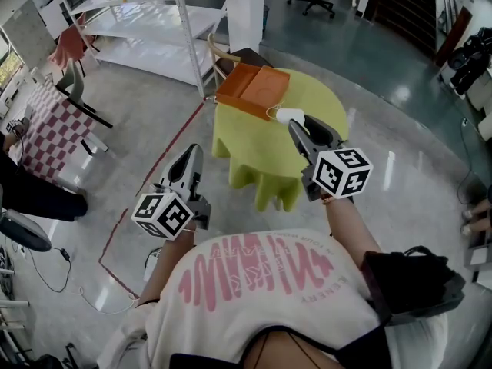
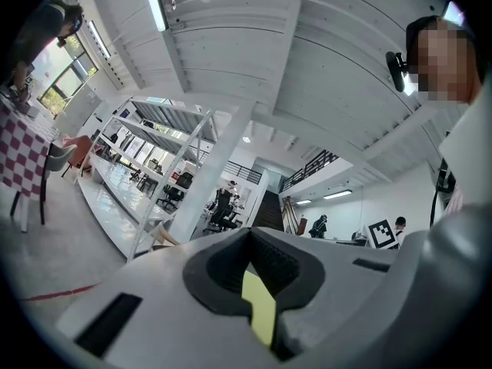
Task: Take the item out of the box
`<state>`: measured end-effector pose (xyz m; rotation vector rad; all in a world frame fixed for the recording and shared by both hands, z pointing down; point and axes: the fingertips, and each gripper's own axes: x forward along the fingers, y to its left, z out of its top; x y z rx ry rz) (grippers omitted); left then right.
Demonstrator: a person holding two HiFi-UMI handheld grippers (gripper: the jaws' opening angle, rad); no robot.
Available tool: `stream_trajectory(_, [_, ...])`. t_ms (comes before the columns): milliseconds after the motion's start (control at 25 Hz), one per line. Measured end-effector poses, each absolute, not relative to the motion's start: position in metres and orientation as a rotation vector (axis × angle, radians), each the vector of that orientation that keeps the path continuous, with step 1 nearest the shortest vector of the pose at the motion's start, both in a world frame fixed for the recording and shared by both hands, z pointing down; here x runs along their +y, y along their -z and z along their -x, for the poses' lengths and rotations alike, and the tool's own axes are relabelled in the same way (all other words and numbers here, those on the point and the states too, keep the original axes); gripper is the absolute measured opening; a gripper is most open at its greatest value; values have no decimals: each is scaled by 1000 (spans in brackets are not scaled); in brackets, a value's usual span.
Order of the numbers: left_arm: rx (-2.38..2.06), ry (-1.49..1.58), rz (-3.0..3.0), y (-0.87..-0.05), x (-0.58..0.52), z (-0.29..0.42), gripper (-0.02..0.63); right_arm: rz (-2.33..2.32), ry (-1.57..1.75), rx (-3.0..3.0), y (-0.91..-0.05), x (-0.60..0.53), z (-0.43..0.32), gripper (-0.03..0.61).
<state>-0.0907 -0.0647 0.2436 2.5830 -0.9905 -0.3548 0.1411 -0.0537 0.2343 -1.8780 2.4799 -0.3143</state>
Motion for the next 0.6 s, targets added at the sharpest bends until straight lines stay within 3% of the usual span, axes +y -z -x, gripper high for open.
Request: stream_trajectory(600, [-974, 374, -2586, -239, -56, 88, 8, 1914, 307, 2464, -233, -42, -147, 135])
